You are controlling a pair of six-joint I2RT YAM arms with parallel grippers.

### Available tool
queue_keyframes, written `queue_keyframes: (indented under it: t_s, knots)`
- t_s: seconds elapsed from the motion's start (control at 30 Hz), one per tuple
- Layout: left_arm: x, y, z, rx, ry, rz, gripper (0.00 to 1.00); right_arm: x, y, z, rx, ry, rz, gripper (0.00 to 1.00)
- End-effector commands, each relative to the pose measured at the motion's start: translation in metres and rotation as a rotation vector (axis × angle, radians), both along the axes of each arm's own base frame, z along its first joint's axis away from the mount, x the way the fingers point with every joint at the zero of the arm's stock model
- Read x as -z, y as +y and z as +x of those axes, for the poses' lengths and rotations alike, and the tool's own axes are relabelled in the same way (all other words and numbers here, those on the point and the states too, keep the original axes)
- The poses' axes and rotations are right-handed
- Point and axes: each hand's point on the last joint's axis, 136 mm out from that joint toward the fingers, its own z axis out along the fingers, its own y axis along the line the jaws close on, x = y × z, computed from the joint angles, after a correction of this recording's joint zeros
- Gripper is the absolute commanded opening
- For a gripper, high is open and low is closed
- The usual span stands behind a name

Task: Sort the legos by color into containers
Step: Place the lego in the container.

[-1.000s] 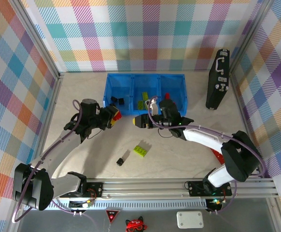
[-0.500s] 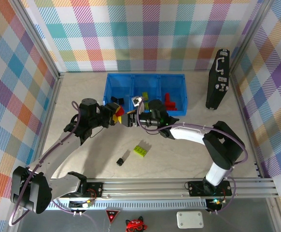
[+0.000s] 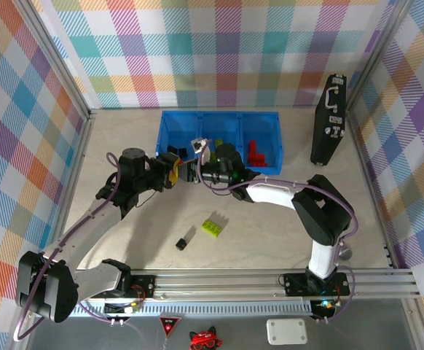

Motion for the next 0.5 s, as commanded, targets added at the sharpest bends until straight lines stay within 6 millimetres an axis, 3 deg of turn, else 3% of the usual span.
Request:
queue_keyframes:
  t_s: [0.0, 0.13, 0.27, 0.47]
  knots:
    - [-0.006, -0.002, -0.008, 0.033, -0.020, 0.021, 0.66, -0.007, 0.002, 0.003, 0.008, -0.016, -0.016, 0.36]
    - [-0.008, 0.011, -0.019, 0.056, -0.006, 0.169, 0.80, 0.001, -0.014, 0.014, 0.045, 0.016, -0.052, 0.36]
    - [-0.006, 0.019, -0.025, 0.102, -0.010, 0.289, 0.82, 0.010, -0.037, 0.026, 0.096, 0.030, -0.103, 0.36]
    - [0.018, 0.028, -0.041, 0.279, 0.074, 0.535, 0.81, 0.018, -0.081, 0.047, 0.208, 0.073, -0.201, 0.36]
